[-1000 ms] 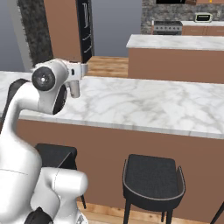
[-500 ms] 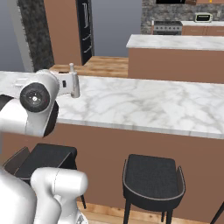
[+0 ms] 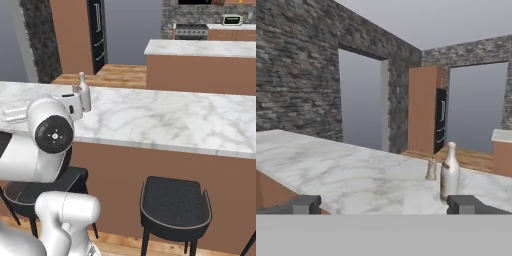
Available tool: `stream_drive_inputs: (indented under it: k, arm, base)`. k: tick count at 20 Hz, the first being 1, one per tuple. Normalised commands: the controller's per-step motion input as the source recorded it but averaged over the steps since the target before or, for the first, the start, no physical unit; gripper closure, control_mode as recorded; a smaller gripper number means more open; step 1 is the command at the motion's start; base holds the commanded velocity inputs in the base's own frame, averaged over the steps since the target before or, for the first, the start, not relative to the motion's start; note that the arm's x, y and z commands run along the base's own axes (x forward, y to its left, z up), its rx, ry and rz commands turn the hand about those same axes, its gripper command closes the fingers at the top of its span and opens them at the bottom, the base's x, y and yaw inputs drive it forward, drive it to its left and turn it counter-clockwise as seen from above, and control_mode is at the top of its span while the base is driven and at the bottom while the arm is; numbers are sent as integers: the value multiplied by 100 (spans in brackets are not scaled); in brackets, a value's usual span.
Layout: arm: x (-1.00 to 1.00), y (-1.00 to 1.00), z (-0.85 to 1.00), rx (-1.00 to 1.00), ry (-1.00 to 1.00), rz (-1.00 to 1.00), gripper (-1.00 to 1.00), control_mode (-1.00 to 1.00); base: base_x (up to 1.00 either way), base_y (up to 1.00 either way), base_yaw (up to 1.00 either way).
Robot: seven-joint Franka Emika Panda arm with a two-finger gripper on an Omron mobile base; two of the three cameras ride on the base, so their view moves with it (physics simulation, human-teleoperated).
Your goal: Open the cabinet directly in front. Then move the liquor and the cup to the dining counter with the candle on it.
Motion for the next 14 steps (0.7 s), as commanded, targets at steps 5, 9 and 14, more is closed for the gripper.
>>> stream_drive_inputs:
  k: [5,9,14]
  arm:
    - [-49,0,0,0,0,26,-100,-100]
    - [-48,0,0,0,0,21,-100,-100]
    - [-23,0,-5,0,-1,7,-100,-100]
  base:
    - [0,0,0]
    - [0,0,0]
    - [0,0,0]
